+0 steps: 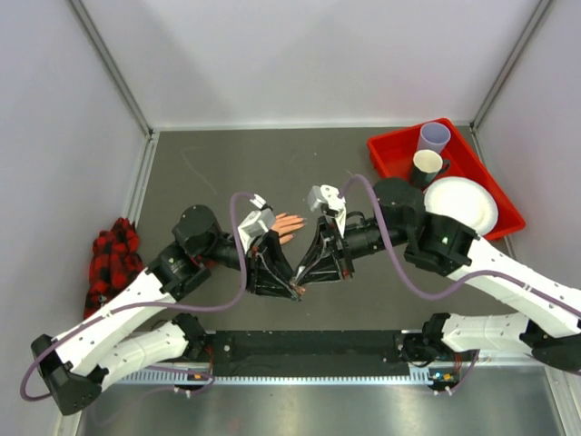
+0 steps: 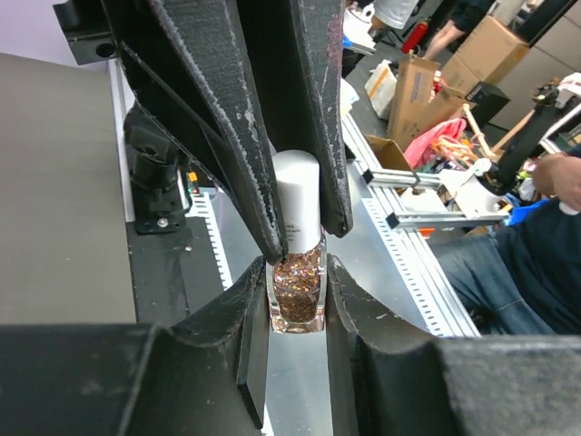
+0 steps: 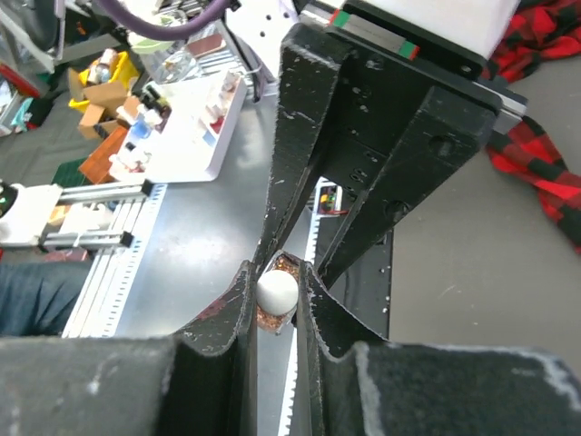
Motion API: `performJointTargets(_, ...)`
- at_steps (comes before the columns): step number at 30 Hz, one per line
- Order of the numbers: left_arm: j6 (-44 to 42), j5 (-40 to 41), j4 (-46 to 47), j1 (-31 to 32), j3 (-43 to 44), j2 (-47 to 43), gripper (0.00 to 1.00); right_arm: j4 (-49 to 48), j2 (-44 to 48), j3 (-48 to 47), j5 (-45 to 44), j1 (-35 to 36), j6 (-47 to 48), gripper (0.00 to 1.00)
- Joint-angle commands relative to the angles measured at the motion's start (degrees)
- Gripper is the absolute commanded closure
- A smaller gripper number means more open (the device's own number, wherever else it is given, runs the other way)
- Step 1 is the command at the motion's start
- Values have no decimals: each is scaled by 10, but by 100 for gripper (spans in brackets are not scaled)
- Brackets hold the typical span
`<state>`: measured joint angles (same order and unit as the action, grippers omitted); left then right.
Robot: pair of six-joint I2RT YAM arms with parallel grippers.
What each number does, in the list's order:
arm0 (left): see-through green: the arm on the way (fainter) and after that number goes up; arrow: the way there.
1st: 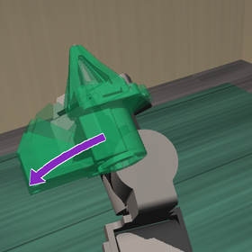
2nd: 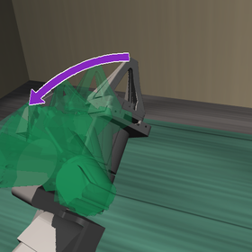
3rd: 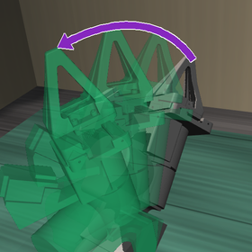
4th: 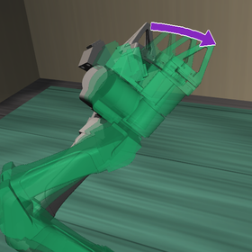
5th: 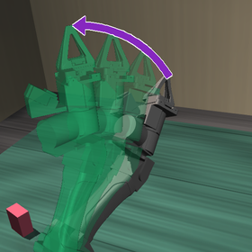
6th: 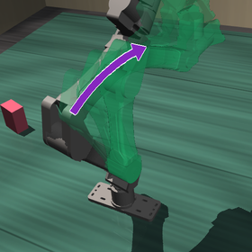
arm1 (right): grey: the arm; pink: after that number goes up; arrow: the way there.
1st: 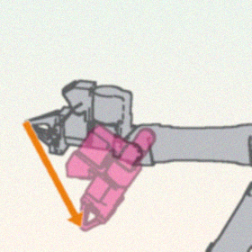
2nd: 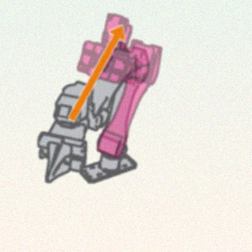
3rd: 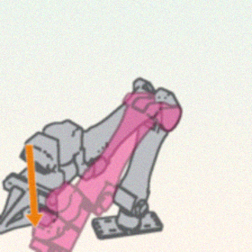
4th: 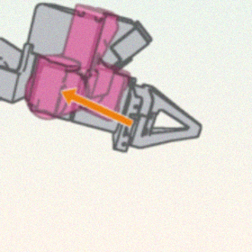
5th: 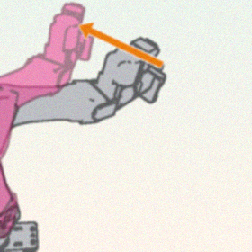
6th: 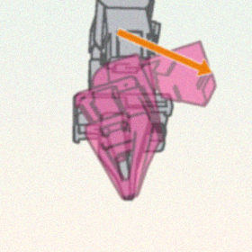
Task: Paint the nails
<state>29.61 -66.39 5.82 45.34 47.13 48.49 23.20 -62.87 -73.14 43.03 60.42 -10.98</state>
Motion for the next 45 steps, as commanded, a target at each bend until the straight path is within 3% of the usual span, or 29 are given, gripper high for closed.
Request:
performJointTargets(1, -122, 101, -93, 4, 59, -14, 100, 13, -1, -9, -64, -3, 8, 100)
performJointTargets(3, -168, 216, -132, 5, 70, -21, 100, 55, -2, -37, -181, -3, -9, 84)
performJointTargets(4, -183, 258, -170, 4, 74, -23, 100, 68, -9, -45, -222, -3, -27, 69)
performJointTargets(5, -195, 343, -182, 4, 75, -26, 100, 86, -15, -66, -300, -3, -39, 59)
performJointTargets(7, -226, 416, -212, 4, 74, -27, 100, 151, -34, -92, -379, -3, -87, 45)
performJointTargets(8, -234, 473, -222, 4, 74, -26, 100, 169, -42, -104, -407, -2, -104, 43)
performJointTargets(12, -262, 508, -241, 4, 73, -23, 100, 221, -67, -165, -507, 5, -175, 37)
performJointTargets(18, -259, 528, -233, 4, 67, -42, 100, 301, -149, -268, -567, 36, -224, 43)
performJointTargets(23, -254, 527, -231, 4, 67, -46, 100, 316, -198, -322, -565, 46, -226, 55)
performJointTargets(30, -248, 520, -228, 4, 68, -45, 100, 300, -219, -322, -545, 48, -215, 57)
performJointTargets(35, -242, 500, -219, 4, 67, -44, 100, 288, -219, -315, -517, 47, -199, 71)
performJointTargets(36, -241, 482, -218, 4, 67, -44, 100, 284, -215, -311, -514, 46, -189, 86)
performJointTargets(38, -230, 465, -213, 4, 67, -47, 100, 266, -198, -289, -493, 41, -173, 100)
performJointTargets(41, -225, 402, -199, 4, 62, -58, 100, 231, -158, -242, -414, 16, -141, 100)
performJointTargets(44, -206, 282, -168, 4, 64, -63, 100, 180, -106, -178, -315, -7, -79, 100)
performJointTargets(45, -194, 196, -151, 4, 63, -61, 100, 166, -93, -163, -286, -10, -61, 100)
